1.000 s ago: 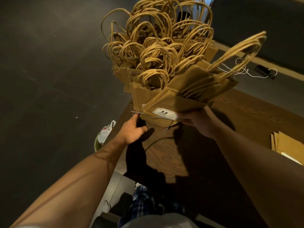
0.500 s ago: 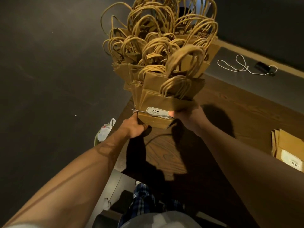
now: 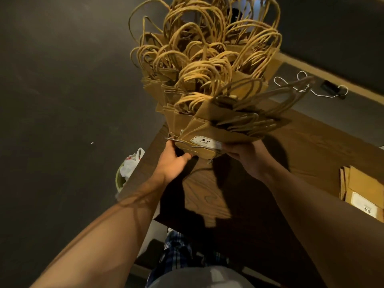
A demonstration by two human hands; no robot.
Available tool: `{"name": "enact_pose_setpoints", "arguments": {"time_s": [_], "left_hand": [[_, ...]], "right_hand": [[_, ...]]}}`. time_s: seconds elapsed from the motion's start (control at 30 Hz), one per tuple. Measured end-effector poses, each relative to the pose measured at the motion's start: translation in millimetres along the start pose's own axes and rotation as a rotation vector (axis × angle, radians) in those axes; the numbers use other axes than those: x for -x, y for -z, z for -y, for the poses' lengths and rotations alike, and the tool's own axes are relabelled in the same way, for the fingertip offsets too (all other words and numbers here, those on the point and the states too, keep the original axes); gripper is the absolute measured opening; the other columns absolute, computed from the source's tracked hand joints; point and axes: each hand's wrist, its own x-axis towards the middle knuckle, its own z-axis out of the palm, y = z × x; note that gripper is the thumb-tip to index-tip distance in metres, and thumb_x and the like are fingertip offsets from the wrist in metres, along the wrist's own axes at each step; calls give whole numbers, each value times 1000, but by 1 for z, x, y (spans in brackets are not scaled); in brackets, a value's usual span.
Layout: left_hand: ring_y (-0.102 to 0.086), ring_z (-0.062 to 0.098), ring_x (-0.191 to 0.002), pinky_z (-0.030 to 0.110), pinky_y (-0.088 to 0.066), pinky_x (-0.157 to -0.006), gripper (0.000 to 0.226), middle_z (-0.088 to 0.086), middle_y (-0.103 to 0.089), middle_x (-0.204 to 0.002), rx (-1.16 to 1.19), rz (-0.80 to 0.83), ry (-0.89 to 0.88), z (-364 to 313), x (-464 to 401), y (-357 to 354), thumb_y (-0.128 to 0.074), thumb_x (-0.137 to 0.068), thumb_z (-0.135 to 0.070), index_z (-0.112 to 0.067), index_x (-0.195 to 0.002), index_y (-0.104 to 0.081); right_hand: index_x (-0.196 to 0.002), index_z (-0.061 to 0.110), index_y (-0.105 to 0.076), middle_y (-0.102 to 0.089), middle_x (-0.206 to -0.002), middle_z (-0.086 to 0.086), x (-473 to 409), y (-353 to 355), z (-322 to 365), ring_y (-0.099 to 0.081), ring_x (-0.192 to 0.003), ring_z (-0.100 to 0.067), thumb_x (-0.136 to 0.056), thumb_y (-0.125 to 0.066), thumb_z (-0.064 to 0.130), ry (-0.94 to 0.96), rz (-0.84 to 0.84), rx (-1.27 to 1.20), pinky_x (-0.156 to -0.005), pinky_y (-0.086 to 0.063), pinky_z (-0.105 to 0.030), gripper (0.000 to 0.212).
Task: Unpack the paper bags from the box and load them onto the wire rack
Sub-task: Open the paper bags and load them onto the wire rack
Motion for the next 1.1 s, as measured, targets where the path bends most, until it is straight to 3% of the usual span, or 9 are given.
{"name": "enact_pose_setpoints", "arguments": {"time_s": [0.1,0.23,0.4,0.6,0.77,0.87,0.97,1.03,1.1], "left_hand": [[-54,20,-122,36,-41,-108,50,4,-61,-129,-48,-39,-9,-3,-4,-5,-75,-81,-22,-26,-118,-42],[-50,23,-126,40,-40,-111,67,7,-55,-131,-30,-87,13,-3,-7,-13,-73,-66,-41,-33,-118,-33],[-54,23,-122,32,-42,-103,65,6,-59,-131,-97,-90,-28,2,-4,-12,-76,-80,-29,-22,-131,-37],[-61,34,-109,34,-46,-89,37,13,-66,-116,-233,-200,-140,6,11,-16,-65,-92,-35,-15,-111,-41],[-65,9,-106,32,-48,-103,32,-10,-72,-109,-123,-46,-90,9,-7,6,-82,-77,-41,-34,-106,-68],[-63,9,-109,30,-46,-104,59,-12,-70,-115,-215,140,-28,8,-19,15,-88,-60,-52,-34,-111,-65],[-69,16,-88,29,-57,-73,72,-2,-73,-110,-178,284,12,6,-26,18,-91,-61,-49,-23,-122,-62],[-59,18,-60,23,-45,-43,50,5,-71,-90,-112,396,60,5,-23,20,-84,-79,-24,-17,-122,-58],[-50,14,-54,20,-35,-37,44,6,-66,-86,-116,467,105,5,-20,23,-80,-83,-21,-20,-121,-55]], "right_hand": [[-96,22,-69,-71,-104,-2,-1,1,4,-63,-109,-25,-75,-67,-14,30,-13,-34,-94,-52,-42,42],[-108,15,-63,-68,-113,-6,-6,6,7,-61,-113,-28,-72,-63,-23,11,-59,-101,-94,-53,-42,52],[-122,6,-60,-68,-110,-1,-6,10,6,-62,-109,-21,-78,-67,-11,-47,-84,8,-86,-53,-31,48],[-88,19,-63,-66,-93,3,-4,4,8,-59,-88,-14,-83,-67,1,-32,-132,170,-72,-45,-26,19],[-94,22,-64,-69,-103,-6,-2,4,17,-60,-95,-22,-81,-66,1,10,-60,238,-71,-46,-31,24],[-100,14,-67,-69,-107,-12,0,2,25,-60,-102,-28,-76,-68,5,-10,-28,315,-79,-47,-38,26],[-106,11,-67,-69,-110,-10,1,-3,33,-61,-100,-23,-80,-66,1,-5,-6,362,-75,-47,-29,28],[-106,16,-66,-68,-112,-10,-1,-5,32,-61,-103,-24,-83,-65,2,-27,15,368,-77,-47,-30,27],[-105,22,-63,-67,-115,-8,-5,-8,26,-59,-109,-26,-84,-65,7,-99,12,378,-84,-47,-37,25]]}}
